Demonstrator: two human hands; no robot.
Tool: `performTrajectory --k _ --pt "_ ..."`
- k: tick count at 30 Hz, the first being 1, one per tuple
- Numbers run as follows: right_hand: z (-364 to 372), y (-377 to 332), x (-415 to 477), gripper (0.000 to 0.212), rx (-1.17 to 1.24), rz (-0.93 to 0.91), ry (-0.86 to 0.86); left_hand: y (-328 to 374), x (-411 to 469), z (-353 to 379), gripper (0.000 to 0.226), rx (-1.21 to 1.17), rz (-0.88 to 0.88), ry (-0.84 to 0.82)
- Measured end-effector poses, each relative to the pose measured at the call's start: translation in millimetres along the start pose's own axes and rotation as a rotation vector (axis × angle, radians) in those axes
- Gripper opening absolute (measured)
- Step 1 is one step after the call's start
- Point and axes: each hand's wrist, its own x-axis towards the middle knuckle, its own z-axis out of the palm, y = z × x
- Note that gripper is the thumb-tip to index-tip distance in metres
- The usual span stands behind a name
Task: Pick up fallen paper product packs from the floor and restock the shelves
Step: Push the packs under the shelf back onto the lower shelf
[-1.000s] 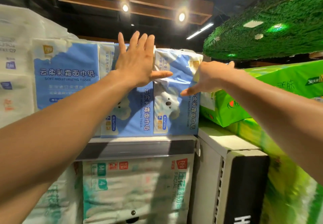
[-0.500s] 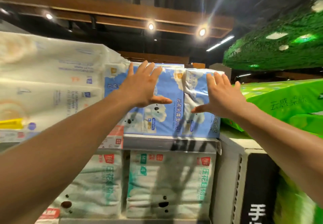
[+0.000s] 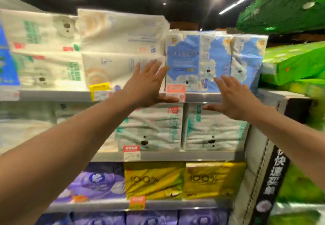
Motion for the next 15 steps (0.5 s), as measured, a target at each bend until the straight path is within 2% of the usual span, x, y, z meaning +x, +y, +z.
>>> performTrajectory --k 4,9,15 --pt "2.7 -57.4 -19.8 0.131 0.076 -0.076 0.0 -37.4 -68.4 -15.3 0.12 -0.008 -0.088 -0.073" --pt "12.7 -143.6 -46.3 0.133 0.13 -0.255 -0.024 -77.5 -181.4 -26.6 0.128 -0.001 -0.223 -0.153" --pt "29.7 -284.4 -92.4 0.138 0.265 -0.452 -0.141 -143.8 -350.4 -38.7 0.133 0.047 -0.423 -0.337"
